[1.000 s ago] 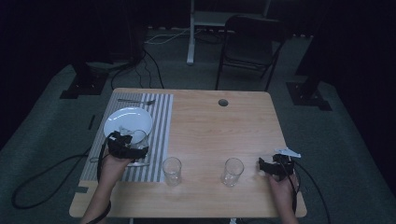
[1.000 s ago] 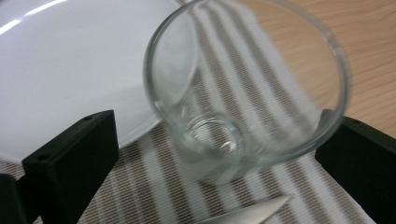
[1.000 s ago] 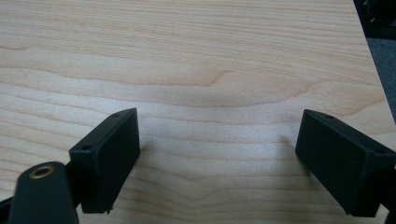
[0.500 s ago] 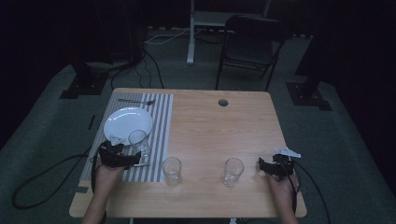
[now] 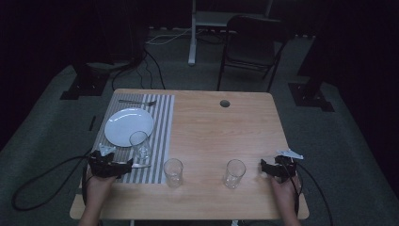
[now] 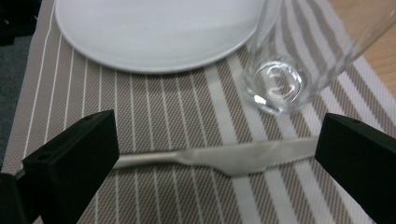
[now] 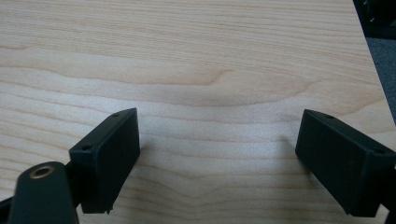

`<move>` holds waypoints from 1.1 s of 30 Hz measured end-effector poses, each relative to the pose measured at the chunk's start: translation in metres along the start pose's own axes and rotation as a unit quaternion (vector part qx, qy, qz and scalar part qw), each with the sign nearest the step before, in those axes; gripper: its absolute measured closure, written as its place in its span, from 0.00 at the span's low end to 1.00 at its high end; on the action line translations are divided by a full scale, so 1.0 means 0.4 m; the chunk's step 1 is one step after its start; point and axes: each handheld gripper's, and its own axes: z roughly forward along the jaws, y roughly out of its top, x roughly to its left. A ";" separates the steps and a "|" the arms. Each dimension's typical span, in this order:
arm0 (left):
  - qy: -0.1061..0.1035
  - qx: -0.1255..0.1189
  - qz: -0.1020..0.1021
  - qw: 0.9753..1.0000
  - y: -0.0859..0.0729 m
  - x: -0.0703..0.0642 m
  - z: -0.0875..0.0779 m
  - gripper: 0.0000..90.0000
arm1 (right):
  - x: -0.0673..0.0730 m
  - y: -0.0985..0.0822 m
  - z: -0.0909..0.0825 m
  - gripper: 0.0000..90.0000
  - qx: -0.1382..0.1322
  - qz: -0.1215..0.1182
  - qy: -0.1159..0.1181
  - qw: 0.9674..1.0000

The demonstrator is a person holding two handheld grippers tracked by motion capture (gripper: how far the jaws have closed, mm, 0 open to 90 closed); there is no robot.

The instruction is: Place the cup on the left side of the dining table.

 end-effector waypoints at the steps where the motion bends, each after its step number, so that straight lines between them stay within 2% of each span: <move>1: 0.004 0.001 -0.002 1.000 -0.005 0.004 -0.001 0.00 | 0.000 0.000 0.000 0.15 0.000 0.000 0.000 1.000; 6: 0.015 0.005 -0.012 1.000 -0.034 0.021 -0.007 0.00 | 0.000 0.000 0.000 0.15 0.000 0.000 0.000 1.000; 8: 0.026 0.010 -0.009 1.000 -0.045 0.023 -0.008 0.00 | 0.000 0.000 0.000 0.15 0.000 0.000 0.000 1.000; 12: 0.045 0.011 -0.014 0.999 -0.063 0.029 -0.007 0.00 | 0.000 0.000 0.000 0.15 0.000 0.001 -0.001 1.000; 16: 0.046 0.010 -0.029 0.998 -0.080 0.036 -0.006 0.00 | 0.000 -0.001 -0.001 0.15 0.000 0.001 -0.001 1.000; 25: 0.066 0.023 -0.036 0.997 -0.120 0.048 0.007 0.00 | 0.000 -0.001 -0.001 0.15 0.000 0.001 -0.001 1.000; 29: 0.072 0.027 -0.020 0.997 -0.125 0.054 0.010 0.00 | 0.000 -0.001 -0.001 0.15 0.000 0.001 -0.001 1.000; 31: 0.069 0.017 -0.008 0.997 -0.129 0.055 0.013 0.00 | 0.000 -0.001 -0.001 0.15 0.000 0.001 -0.001 1.000; 33: 0.062 0.015 -0.007 0.998 -0.129 0.060 0.014 0.00 | 0.000 -0.001 -0.001 0.15 0.000 0.001 -0.001 1.000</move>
